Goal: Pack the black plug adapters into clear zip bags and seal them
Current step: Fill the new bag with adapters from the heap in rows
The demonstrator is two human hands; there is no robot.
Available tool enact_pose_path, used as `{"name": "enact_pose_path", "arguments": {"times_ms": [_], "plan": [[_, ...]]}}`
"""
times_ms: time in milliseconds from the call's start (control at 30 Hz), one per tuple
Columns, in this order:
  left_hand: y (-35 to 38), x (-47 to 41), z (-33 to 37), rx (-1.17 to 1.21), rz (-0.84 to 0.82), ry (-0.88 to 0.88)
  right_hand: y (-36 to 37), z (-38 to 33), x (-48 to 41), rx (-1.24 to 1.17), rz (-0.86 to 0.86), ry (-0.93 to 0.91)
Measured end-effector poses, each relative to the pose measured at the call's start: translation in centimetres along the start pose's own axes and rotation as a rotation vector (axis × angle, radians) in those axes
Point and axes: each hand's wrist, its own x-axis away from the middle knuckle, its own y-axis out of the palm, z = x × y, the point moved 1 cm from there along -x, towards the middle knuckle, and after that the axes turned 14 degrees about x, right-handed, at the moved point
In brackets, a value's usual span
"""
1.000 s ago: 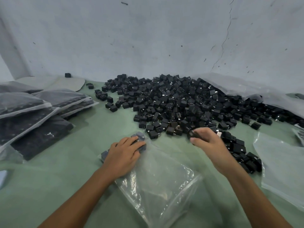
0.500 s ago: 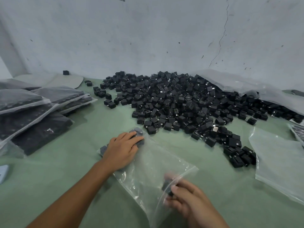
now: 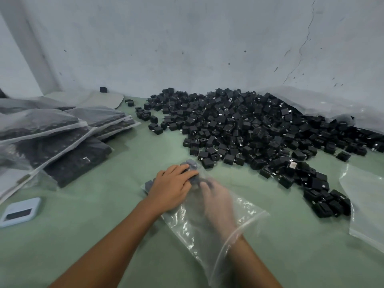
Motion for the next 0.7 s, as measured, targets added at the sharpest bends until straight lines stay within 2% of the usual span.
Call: {"name": "enact_pose_path", "arguments": {"times_ms": [33, 100, 300, 467, 600, 700], "plan": [[0.0, 0.0, 0.0, 0.001, 0.002, 0.004, 0.1, 0.2, 0.2, 0.1, 0.024, -0.054], [0.0, -0.1, 0.0, 0.005, 0.002, 0.005, -0.1, 0.2, 0.4, 0.195, 0.039, -0.048], [0.1, 0.0, -0.1, 0.018, 0.005, 0.009, -0.9, 0.2, 2.0, 0.167, 0.022, -0.023], [0.1, -0.1, -0.2, 0.01, 0.008, 0.013, -0.9, 0.9, 2.4, 0.311, -0.019, -0.026], [0.1, 0.0, -0.1, 0.013, 0.001, 0.008, -0.4, 0.8, 1.7, 0.286, -0.111, -0.212], [0.0, 0.0, 0.0, 0.012, 0.001, 0.009, 0.2, 1.4, 1.0, 0.6, -0.216, -0.437]]}}
